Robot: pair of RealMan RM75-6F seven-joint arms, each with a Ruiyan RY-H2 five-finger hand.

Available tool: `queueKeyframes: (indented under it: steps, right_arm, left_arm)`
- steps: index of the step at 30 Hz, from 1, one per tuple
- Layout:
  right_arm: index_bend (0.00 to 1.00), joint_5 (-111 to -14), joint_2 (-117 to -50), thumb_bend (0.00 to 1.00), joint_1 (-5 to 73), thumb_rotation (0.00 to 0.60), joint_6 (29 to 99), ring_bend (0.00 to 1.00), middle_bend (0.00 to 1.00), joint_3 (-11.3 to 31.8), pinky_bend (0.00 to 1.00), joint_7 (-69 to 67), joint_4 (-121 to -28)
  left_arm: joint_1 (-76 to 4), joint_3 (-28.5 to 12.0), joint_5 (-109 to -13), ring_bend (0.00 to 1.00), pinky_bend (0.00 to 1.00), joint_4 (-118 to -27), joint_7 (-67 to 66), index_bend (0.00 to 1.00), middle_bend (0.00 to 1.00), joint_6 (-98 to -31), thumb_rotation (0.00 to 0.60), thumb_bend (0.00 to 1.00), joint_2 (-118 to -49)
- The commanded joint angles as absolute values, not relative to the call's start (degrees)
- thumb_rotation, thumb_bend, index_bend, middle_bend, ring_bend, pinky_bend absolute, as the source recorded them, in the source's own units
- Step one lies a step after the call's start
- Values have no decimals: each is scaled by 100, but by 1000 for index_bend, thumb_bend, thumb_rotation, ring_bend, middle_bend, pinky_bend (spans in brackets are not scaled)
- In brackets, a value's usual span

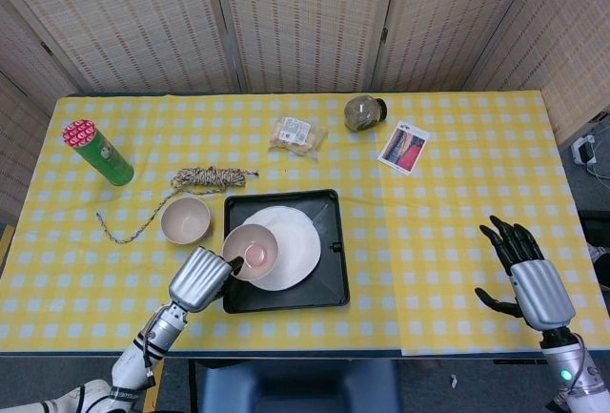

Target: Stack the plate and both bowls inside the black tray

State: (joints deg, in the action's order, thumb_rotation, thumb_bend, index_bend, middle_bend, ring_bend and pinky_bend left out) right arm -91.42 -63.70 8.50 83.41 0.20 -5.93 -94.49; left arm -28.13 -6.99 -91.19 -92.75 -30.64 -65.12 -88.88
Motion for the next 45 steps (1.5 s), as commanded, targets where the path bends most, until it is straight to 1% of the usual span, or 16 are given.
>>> queueKeyframes:
  steps: [1, 7, 14, 25, 28, 33, 36, 41, 45]
  right_arm:
    - [5, -9083, -6364, 251, 825, 600, 8336, 0, 0, 33, 0, -590, -9433]
    - [5, -8965, -6332, 251, 745, 600, 8370, 0, 0, 57, 0, -587, -9376]
    - [5, -8835, -6291, 251, 652, 600, 8414, 0, 0, 93, 0, -619, -9305]
    - [5, -8777, -6219, 251, 672, 600, 8221, 0, 0, 94, 0, -824, -9226]
    - [5, -8746, -6228, 251, 678, 600, 8189, 0, 0, 111, 0, -816, -9211]
    - [5, -8729, -6245, 250, 681, 600, 8166, 0, 0, 130, 0, -789, -9208]
    - [5, -8734, -6251, 251, 675, 600, 8180, 0, 0, 142, 0, -782, -9209]
    - [5, -8798, -6244, 251, 661, 600, 8219, 0, 0, 134, 0, -798, -9222]
    - [5, -8904, -6239, 252, 684, 600, 8186, 0, 0, 96, 0, -843, -9245]
  left_arm:
    - [-3015, -796, -8945, 962, 1000, -9112, -3160, 625, 1000, -6301, 600, 464, -9117]
    - [-3331, -928, -8673, 964, 1000, -8702, -3248, 625, 1000, -6045, 600, 464, -9542]
    - [-3573, -946, -8484, 965, 1000, -8246, -3169, 624, 1000, -5886, 600, 464, -9852]
    - [-3790, -991, -8286, 965, 1000, -7525, -2911, 618, 1000, -5955, 600, 464, -10288]
    - [-3805, -958, -8330, 962, 1000, -7402, -2775, 569, 1000, -6055, 600, 463, -10352]
    - [-3817, -909, -8315, 954, 1000, -7514, -2624, 272, 1000, -6083, 600, 357, -10263]
    - [-3799, -857, -8319, 954, 1000, -7693, -2656, 225, 1000, -6125, 600, 346, -10156]
    - [-3676, -776, -8318, 955, 1000, -8209, -2745, 217, 1000, -6305, 600, 343, -9844]
    - [-3440, -614, -8324, 953, 1000, -8756, -2817, 204, 1000, -6542, 600, 336, -9380]
